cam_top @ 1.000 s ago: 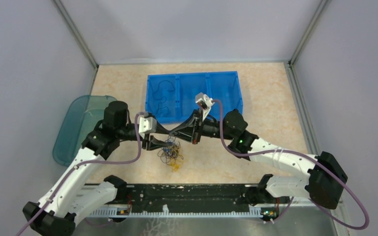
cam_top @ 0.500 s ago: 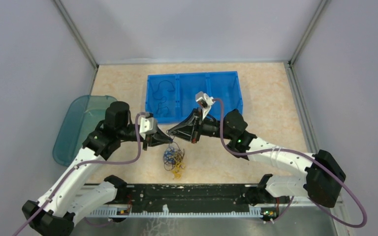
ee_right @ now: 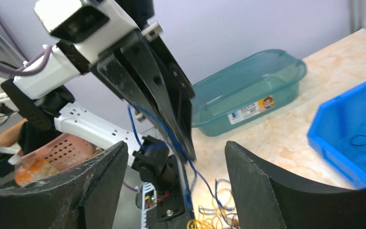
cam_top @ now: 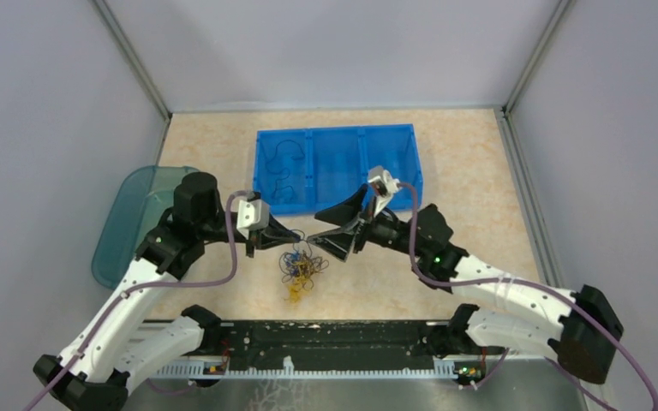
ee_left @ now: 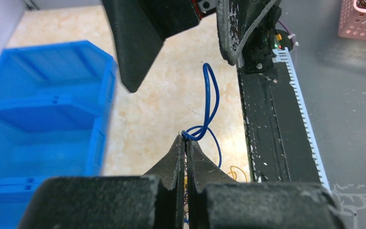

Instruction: Untangle the cables

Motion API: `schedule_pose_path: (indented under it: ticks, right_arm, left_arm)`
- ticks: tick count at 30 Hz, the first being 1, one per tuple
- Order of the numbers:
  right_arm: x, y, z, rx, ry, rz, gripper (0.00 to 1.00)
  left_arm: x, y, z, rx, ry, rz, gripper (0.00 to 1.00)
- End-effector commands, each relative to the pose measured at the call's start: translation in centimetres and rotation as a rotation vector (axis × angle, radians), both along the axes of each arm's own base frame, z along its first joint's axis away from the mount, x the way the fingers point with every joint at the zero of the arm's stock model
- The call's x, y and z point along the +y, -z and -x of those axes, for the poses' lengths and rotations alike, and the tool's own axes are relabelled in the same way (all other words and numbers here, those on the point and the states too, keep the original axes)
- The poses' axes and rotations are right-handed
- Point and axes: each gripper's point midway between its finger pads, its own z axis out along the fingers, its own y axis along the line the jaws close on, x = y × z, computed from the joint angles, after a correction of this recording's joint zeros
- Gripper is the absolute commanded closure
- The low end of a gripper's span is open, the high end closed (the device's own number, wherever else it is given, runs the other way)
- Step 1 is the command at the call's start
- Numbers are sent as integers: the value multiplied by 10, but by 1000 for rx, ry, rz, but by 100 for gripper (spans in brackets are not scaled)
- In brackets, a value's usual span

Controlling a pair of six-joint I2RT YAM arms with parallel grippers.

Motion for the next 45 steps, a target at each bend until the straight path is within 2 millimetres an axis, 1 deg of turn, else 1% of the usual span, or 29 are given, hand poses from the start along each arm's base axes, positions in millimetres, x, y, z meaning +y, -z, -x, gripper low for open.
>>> schedule_pose_path:
  ticks: [1,4,7,10,12,14,18,21,25,27,29,30,33,34,35,39,45]
  right_arm:
    - [-36,-12,-9,-71,171,-55,23]
    - [-44,4,-3,-90,177,-35,22]
    - [-44,17,2,-107,153,-17,22]
    - [-37,18,5,-143,115,-29,23]
    - [-28,10,6,-179,86,-40,23]
    - [-14,3,6,-227,68,-36,23]
    - [20,4,7,-289,41,12,24]
    - [40,8,0,-279,41,24,29]
    - [50,11,-14,-248,89,-16,36]
    - [53,16,-18,-225,103,-28,41]
    - [56,25,-19,-203,97,-29,46]
    - [58,34,-20,-185,92,-19,48]
    - [61,62,-20,-138,86,13,51]
    - [60,77,-20,-117,89,35,51]
    - [58,87,-21,-98,95,45,51]
    - [50,122,-20,-41,115,88,52]
    - [30,166,-16,36,151,137,52]
  left_arm:
    - [-2,-52,4,-105,11,80,100]
    - [-3,-71,7,-108,24,109,100]
    - [-4,-86,8,-99,17,138,100]
    - [-5,-95,9,-90,16,158,100]
    - [-5,-96,9,-79,13,162,100]
    - [-6,-98,8,-69,9,166,99]
    - [-7,-105,8,-57,6,180,100]
    - [-8,-110,8,-46,4,190,100]
    - [-7,-114,11,-32,6,196,99]
    - [-7,-116,12,-33,6,200,100]
    - [-7,-122,12,-41,6,208,99]
    - [-6,-127,13,-51,6,216,100]
    - [-6,-144,12,-86,2,246,100]
    - [-6,-151,13,-99,2,256,100]
    - [-6,-156,13,-109,2,263,100]
    - [-5,-175,12,-162,-3,290,100]
    - [-2,-205,10,-280,-19,333,100]
